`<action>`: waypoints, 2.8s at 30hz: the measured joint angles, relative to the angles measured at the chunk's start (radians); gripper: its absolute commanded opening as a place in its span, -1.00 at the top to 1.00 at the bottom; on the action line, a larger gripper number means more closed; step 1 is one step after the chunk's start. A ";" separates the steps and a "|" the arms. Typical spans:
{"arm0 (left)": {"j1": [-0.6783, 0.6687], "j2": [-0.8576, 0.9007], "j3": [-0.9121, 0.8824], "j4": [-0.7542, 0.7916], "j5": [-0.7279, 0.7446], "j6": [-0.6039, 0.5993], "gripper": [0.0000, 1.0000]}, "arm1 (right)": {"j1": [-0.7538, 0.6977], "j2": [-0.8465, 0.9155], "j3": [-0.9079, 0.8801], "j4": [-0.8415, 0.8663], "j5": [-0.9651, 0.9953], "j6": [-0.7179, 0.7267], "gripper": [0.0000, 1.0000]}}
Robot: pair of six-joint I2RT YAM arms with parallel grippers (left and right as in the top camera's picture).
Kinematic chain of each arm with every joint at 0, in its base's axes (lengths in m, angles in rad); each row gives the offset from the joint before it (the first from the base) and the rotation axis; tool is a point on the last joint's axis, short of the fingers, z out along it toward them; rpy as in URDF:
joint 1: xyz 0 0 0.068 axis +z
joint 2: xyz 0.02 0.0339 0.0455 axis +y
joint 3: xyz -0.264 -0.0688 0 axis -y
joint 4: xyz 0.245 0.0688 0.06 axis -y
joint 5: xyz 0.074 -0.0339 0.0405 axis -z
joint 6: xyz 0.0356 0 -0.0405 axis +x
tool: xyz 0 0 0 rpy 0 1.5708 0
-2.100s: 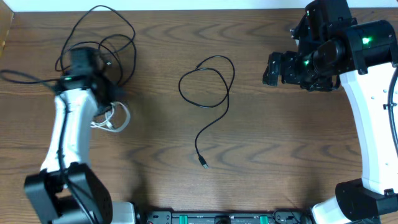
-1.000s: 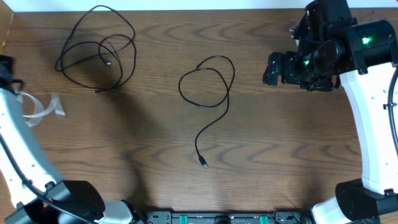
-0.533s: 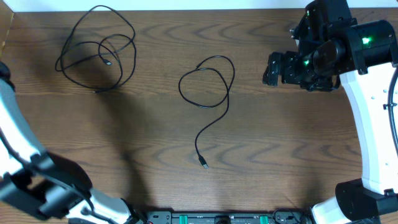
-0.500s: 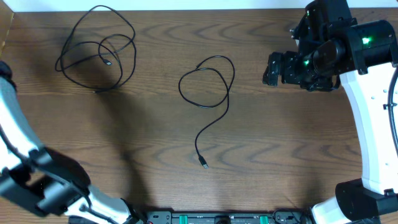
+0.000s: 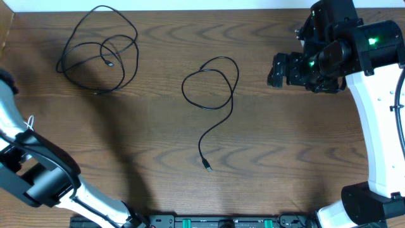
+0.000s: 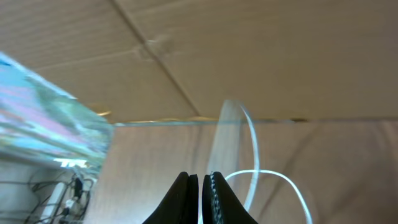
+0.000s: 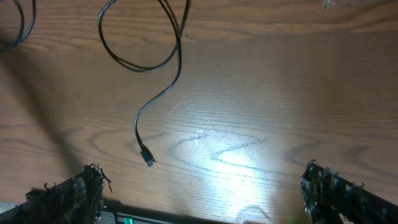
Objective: Untangle cables
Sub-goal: 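Carry the white cable coil to the far left edge of the table, then release the white cable coil at the left edge and raise the gripper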
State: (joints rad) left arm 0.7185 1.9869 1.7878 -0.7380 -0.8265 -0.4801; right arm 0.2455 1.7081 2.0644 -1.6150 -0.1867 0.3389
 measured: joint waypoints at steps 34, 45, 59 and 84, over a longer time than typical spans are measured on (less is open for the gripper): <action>-0.002 0.169 0.000 -0.075 0.828 0.245 0.85 | 0.000 0.000 0.000 0.000 0.000 0.000 -0.99; 0.057 0.195 -0.016 -0.078 0.628 0.249 0.85 | 0.000 0.000 0.000 0.000 0.000 0.000 -0.99; 0.194 0.220 -0.048 -0.092 0.523 0.214 0.85 | 0.000 0.000 0.000 0.000 0.000 0.000 -0.98; 0.106 -0.051 -0.031 -0.074 1.302 0.044 0.29 | 0.000 0.000 0.000 0.000 0.000 0.000 -0.99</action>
State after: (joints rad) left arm 0.8242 1.9354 1.7573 -0.8120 0.4759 -0.4358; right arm 0.2455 1.7081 2.0644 -1.6150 -0.1864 0.3389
